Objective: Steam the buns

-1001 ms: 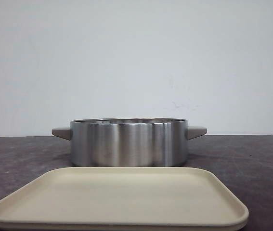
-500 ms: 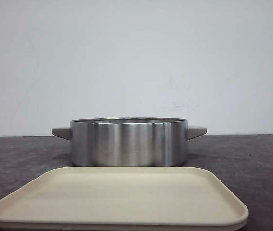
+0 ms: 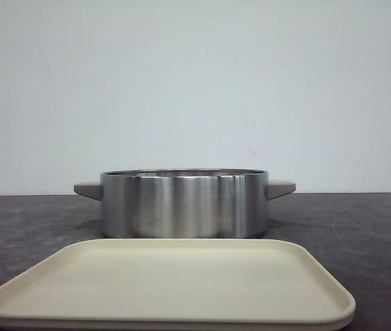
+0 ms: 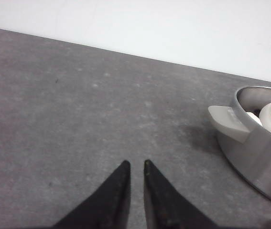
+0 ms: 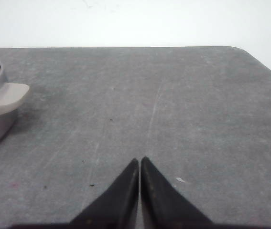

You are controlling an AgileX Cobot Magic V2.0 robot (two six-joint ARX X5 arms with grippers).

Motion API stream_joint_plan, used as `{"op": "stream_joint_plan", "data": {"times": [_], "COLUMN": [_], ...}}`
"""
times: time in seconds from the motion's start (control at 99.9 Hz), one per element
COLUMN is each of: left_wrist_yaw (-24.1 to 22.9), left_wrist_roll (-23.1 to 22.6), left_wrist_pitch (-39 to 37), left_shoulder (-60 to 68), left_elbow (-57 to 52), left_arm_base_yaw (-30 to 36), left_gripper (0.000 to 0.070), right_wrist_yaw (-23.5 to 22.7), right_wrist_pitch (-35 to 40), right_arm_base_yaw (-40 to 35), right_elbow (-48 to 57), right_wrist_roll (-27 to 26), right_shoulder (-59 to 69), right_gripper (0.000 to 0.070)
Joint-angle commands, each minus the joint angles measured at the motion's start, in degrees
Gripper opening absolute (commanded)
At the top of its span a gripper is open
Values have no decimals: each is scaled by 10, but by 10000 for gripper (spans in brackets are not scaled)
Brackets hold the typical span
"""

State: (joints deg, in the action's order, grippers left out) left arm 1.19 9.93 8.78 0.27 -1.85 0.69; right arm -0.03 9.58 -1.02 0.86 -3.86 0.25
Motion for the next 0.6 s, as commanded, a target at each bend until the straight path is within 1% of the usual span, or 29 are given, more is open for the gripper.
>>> {"op": "stream_joint_plan", "data": {"times": [0.0,0.1,0.15,0.24,0.36,0.43,0.59], "left_wrist_yaw": [-4,-7,-8,-8,-8,-8,-8], "left_wrist_roll": [-26,-51,-58,-63,-61,-44,-44], "left_wrist_pitch": [-3,10,24,24,22,20,20], "left_shoulder": [-1,-1,-1,-1,-1,-1,-1], "left_elbow": [11,11,11,11,11,10,10], "left_arm_base_yaw": [-4,-16,-24,-35,-45,-45,-45], "left_gripper": [11,11,11,12,12,12,12], "right_wrist_yaw": [0,0,0,0,0,0,0], "right_wrist_pitch": [-8,-8,-8,-8,-8,-8,-8], "right_arm_base_yaw": [1,1,1,1,1,1,1], "right_elbow": [-2,-2,-2,-2,-2,-2,-2], "right_wrist_roll": [0,0,0,0,0,0,0], "right_shoulder": [0,0,0,0,0,0,0], "right_gripper": [7,7,7,7,6,6,6]}}
